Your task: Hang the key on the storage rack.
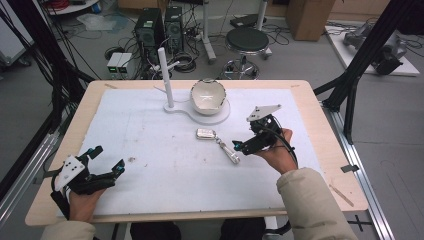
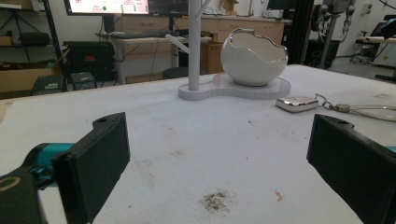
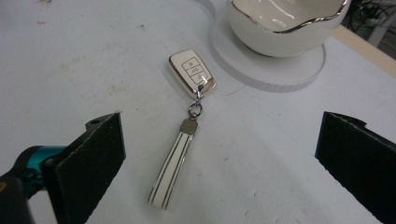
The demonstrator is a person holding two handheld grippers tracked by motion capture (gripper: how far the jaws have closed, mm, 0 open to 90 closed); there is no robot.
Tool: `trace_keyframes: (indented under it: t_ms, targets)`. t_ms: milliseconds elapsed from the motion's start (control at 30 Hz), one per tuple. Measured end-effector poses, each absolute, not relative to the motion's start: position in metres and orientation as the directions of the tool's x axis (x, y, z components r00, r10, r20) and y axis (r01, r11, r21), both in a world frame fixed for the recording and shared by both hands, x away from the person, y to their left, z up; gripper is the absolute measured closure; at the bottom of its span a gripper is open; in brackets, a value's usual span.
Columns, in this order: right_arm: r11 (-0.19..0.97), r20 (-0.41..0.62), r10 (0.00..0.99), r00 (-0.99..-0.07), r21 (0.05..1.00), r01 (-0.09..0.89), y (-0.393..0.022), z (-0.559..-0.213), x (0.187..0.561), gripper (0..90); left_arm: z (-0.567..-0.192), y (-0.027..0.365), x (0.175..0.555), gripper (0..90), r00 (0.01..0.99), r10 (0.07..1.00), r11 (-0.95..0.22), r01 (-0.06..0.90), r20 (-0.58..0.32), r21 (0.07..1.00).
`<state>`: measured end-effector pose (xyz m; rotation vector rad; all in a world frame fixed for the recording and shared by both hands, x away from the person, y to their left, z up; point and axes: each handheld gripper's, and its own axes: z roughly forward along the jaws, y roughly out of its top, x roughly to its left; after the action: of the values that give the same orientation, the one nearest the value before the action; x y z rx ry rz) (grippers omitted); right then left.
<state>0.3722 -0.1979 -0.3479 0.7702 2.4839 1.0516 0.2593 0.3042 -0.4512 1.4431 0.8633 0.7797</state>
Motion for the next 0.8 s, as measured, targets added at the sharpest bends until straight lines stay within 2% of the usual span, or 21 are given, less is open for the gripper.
trace_keyframes:
  t_ms: [267, 367, 733, 800]
  targets:
    - [0.622, -0.051, 0.578, -0.814, 0.673, 0.4, -0.192, -0.358, 0.384, 0.7, -0.451, 0.304, 0.259, 6.3, 0.493, 0.869, -0.001, 0.061, -0.03, 0.998]
    - [0.662, -0.031, 0.561, -0.828, 0.616, 0.426, -0.19, -0.365, 0.388, 0.7, -0.451, 0.304, 0.26, 6.3, 0.492, 0.87, 0.0, 0.063, -0.03, 0.998]
    - [0.731, 0.0, 0.52, -0.854, 0.517, 0.446, -0.177, -0.38, 0.392, 0.7, -0.451, 0.304, 0.26, 6.3, 0.492, 0.87, -0.008, 0.063, -0.024, 0.998]
    - [0.759, 0.01, 0.508, -0.861, 0.468, 0.453, -0.173, -0.386, 0.393, 0.7, -0.451, 0.304, 0.26, 6.3, 0.491, 0.871, -0.009, 0.061, -0.023, 0.998]
